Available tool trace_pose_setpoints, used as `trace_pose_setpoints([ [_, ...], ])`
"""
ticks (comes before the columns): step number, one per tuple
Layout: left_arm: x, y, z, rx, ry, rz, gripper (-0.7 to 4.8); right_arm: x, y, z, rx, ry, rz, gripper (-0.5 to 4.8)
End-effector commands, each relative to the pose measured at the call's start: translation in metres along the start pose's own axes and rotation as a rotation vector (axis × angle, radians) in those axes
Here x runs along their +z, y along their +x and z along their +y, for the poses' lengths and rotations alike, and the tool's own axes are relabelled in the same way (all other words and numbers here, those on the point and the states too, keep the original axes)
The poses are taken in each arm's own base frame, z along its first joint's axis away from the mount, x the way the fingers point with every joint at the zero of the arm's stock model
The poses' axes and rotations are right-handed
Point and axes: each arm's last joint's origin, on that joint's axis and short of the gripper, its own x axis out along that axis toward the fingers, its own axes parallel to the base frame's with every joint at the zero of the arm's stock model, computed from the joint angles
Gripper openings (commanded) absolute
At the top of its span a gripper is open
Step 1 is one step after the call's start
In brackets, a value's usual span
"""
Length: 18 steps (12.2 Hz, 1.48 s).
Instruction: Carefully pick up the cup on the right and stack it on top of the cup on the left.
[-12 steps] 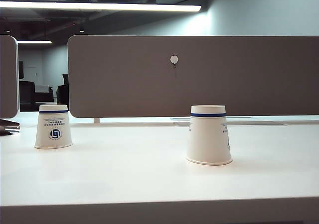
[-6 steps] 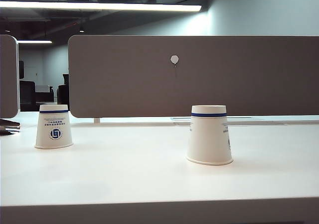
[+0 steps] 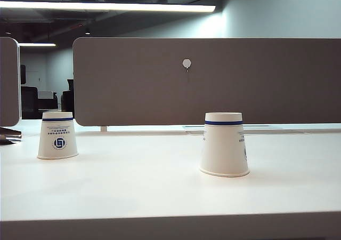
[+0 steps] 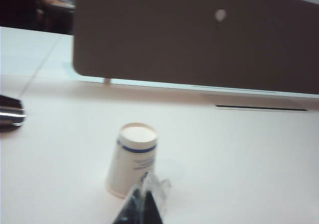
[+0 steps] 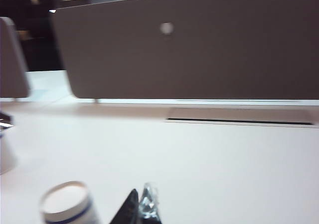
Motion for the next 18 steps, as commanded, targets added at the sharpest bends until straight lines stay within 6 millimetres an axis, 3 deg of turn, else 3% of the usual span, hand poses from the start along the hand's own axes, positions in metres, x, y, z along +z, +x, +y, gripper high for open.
trace_pose_setpoints([
  [1, 0.005, 0.000, -0.003, -0.064, 0.012, -0.041, -0.05, 0.001, 0.001, 0.007, 0.013, 0.018, -0.016, 0.30],
  [2, 0.005, 0.000, -0.003, -0.082, 0.013, -0.036, -0.01, -0.002, 0.002, 0.013, 0.041, 0.031, 0.006, 0.54],
  [5, 0.002, 0.000, -0.003, -0.081, 0.004, -0.009, -0.01, -0.008, 0.002, 0.020, 0.084, 0.043, 0.063, 0.54],
  [7, -0.003, 0.000, -0.003, -0.107, -0.012, 0.045, 0.35, -0.011, 0.001, 0.024, 0.118, 0.049, 0.099, 1.16],
  [8, -0.003, 0.000, -0.003, -0.114, -0.014, 0.054, 0.35, -0.012, 0.001, 0.024, 0.124, 0.050, 0.106, 1.18],
  [9, -0.003, 0.000, -0.004, -0.129, -0.014, 0.055, 0.67, -0.015, 0.003, 0.026, 0.143, 0.052, 0.138, 1.20],
  [10, -0.003, 0.000, -0.004, -0.141, -0.003, 0.050, 1.31, -0.019, 0.005, 0.029, 0.166, 0.054, 0.189, 1.76],
  [12, -0.003, 0.000, -0.004, -0.141, 0.011, 0.048, 1.31, -0.023, 0.008, 0.033, 0.198, 0.055, 0.229, 1.82],
  [14, 0.000, 0.000, -0.004, -0.144, 0.024, 0.019, 1.30, -0.028, 0.025, 0.044, 0.246, 0.045, 0.264, 2.13],
  [15, 0.004, 0.000, -0.005, -0.147, 0.039, -0.022, 1.21, -0.013, 0.107, 0.064, 0.272, -0.038, 0.347, 3.83],
  [16, 0.004, 0.000, -0.005, -0.147, 0.038, -0.022, 1.21, -0.011, 0.108, 0.065, 0.279, -0.074, 0.325, 4.36],
  [18, 0.004, 0.000, -0.005, -0.147, 0.039, -0.023, 1.21, -0.016, 0.110, 0.065, 0.279, -0.078, 0.343, 4.43],
])
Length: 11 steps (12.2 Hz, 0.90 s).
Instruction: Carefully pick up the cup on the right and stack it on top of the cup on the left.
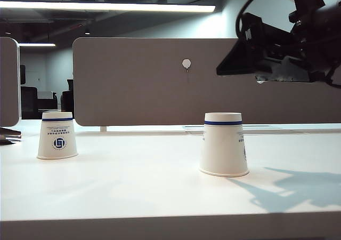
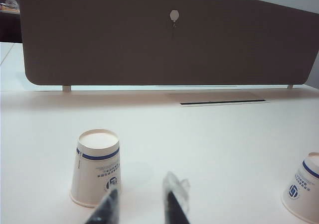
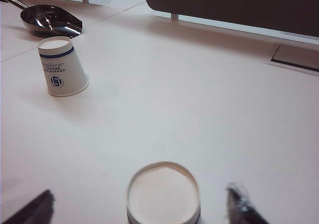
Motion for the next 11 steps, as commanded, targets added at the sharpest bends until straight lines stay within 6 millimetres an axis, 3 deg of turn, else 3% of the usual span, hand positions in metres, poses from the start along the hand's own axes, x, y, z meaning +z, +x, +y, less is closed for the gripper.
trace_pose_setpoints([
  [1, 0.002, 0.000, 0.000, -0.006, 0.007, -0.017, 1.21, -0.011, 0.011, 0.000, 0.013, -0.009, 0.049, 4.54],
  [4, 0.002, 0.000, 0.000, -0.006, 0.007, -0.017, 1.21, -0.015, 0.017, -0.001, 0.017, -0.009, 0.046, 4.54],
  [5, 0.002, 0.000, 0.000, -0.006, 0.008, -0.017, 1.21, -0.010, 0.041, -0.002, 0.031, -0.009, 0.054, 4.53],
  [6, 0.002, 0.000, 0.000, -0.006, 0.007, -0.017, 1.21, -0.015, 0.045, -0.003, 0.020, -0.007, 0.079, 4.53],
  [7, 0.002, 0.000, 0.000, -0.006, 0.008, -0.017, 1.21, -0.017, 0.050, -0.003, 0.020, -0.007, 0.080, 4.11],
  [10, 0.003, 0.000, -0.001, -0.008, 0.010, -0.024, 1.21, -0.020, 0.050, -0.003, 0.017, -0.005, 0.108, 3.97],
  [11, 0.003, 0.000, -0.001, -0.007, 0.009, -0.024, 1.21, -0.020, 0.050, -0.003, 0.017, -0.006, 0.108, 3.63],
])
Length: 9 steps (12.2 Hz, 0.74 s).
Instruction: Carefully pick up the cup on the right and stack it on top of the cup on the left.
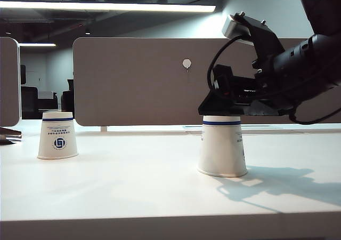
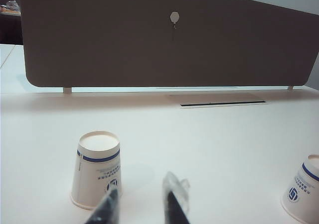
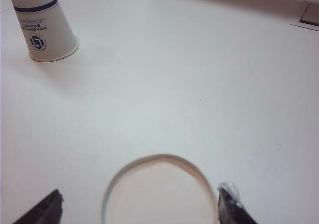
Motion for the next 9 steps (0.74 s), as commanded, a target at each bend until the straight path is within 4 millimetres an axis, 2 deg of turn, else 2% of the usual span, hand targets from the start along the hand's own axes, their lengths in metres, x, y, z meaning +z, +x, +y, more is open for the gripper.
trace_pose_setpoints([
  [1, 0.0024, -0.0001, -0.0005, -0.007, 0.007, -0.018, 1.21, 0.0026, 0.0004, -0.0001, -0.003, -0.004, -0.016, 3.63],
  [2, 0.0025, -0.0001, -0.0005, -0.007, 0.007, -0.018, 1.21, 0.0026, 0.0004, -0.0001, -0.003, -0.004, -0.016, 3.55],
  [3, 0.0024, -0.0001, -0.0005, -0.007, 0.007, -0.018, 1.21, 0.0024, 0.0004, -0.0003, -0.011, -0.004, -0.014, 3.23],
  [9, 0.0024, -0.0001, -0.0006, -0.009, 0.000, -0.018, 1.21, -0.0007, 0.0017, -0.0004, -0.010, -0.002, 0.006, 3.24],
])
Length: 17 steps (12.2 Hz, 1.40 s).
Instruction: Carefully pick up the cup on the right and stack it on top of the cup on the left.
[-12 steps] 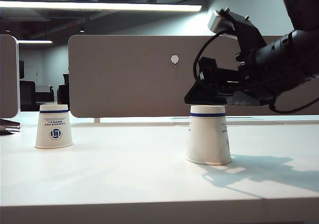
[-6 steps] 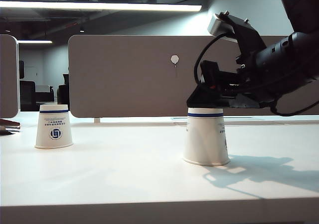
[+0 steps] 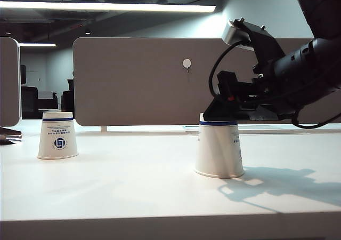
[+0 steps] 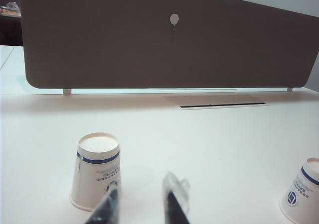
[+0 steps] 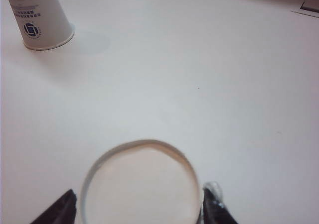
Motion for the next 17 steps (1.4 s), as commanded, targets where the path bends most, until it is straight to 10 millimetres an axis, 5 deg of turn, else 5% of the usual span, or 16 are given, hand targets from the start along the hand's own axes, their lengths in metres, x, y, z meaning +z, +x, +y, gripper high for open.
trace_pose_setpoints([
  [1, 0.002, 0.000, -0.001, -0.008, 0.001, -0.012, 1.21, -0.001, 0.003, 0.000, -0.002, -0.003, -0.009, 3.23],
  [11, 0.003, 0.000, -0.002, -0.052, 0.010, -0.022, 1.19, 0.002, 0.004, 0.000, -0.002, -0.005, -0.045, 2.99],
  [12, 0.004, 0.000, -0.005, -0.159, 0.023, -0.014, 0.48, 0.002, 0.004, 0.000, -0.002, -0.005, -0.045, 2.91],
  [14, 0.005, -0.001, -0.007, -0.213, 0.034, -0.024, 0.41, 0.002, 0.004, 0.000, -0.002, -0.005, -0.045, 2.91],
  [15, 0.006, -0.001, -0.009, -0.292, 0.042, -0.025, -0.06, 0.002, 0.004, 0.000, -0.002, -0.005, -0.046, 2.92],
  [17, 0.008, -0.005, -0.016, -0.539, -0.153, 0.046, -0.06, 0.002, 0.004, 0.000, -0.002, -0.006, -0.046, 2.92],
])
